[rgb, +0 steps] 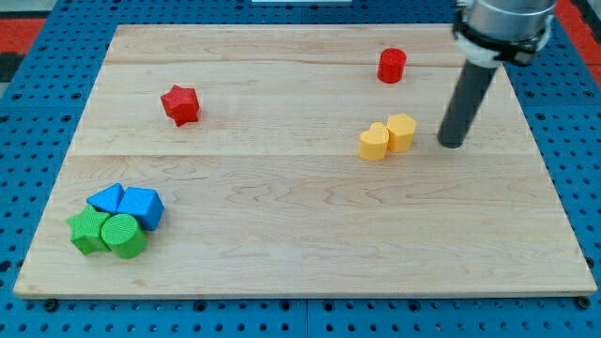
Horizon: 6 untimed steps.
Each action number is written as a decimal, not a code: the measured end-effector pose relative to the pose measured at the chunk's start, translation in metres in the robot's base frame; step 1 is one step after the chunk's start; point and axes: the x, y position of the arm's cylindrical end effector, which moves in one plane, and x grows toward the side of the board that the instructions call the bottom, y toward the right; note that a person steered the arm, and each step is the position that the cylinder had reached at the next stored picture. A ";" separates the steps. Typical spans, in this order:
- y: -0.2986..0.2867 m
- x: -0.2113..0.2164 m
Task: Move the yellow heart towards the bottom right diagonally to the red star
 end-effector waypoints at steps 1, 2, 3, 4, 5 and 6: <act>-0.030 -0.006; -0.061 -0.007; -0.105 -0.002; -0.167 0.003; -0.218 0.008; -0.182 0.030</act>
